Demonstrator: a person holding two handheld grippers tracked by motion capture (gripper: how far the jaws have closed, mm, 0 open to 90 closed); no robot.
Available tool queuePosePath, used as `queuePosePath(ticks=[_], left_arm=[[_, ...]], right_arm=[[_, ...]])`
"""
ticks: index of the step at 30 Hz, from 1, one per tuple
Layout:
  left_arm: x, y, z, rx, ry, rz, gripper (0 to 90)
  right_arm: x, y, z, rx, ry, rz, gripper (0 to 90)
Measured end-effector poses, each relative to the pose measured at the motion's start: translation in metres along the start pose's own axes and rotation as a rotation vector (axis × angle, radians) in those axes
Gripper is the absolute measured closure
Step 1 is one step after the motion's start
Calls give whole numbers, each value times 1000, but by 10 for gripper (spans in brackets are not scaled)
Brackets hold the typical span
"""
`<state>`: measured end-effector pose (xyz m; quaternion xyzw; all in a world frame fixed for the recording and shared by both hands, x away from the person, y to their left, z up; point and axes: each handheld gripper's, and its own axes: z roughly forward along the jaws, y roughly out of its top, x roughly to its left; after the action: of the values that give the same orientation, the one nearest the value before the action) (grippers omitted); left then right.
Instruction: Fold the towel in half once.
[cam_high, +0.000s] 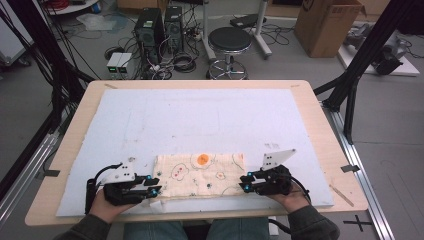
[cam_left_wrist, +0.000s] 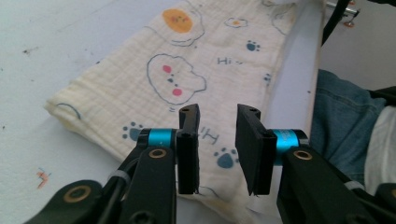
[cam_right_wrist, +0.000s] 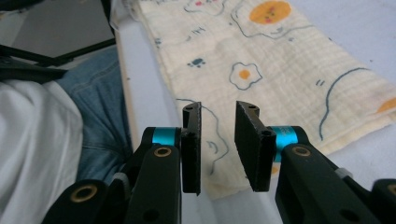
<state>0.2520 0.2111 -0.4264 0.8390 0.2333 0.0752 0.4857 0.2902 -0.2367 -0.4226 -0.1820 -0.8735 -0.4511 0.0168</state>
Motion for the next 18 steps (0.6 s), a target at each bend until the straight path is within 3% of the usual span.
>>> queuePosePath(ticks=[2, 13, 18], left_arm=[[2, 0, 4, 19, 16, 1, 731], [-1, -8, 16, 135, 7, 33, 708], [-1, -12, 14, 133, 7, 36, 695]], right_arm=[[-3, 1, 5, 20, -4, -2, 720], [-1, -6, 17, 122, -20, -30, 691], [1, -10, 15, 126, -28, -33, 686]])
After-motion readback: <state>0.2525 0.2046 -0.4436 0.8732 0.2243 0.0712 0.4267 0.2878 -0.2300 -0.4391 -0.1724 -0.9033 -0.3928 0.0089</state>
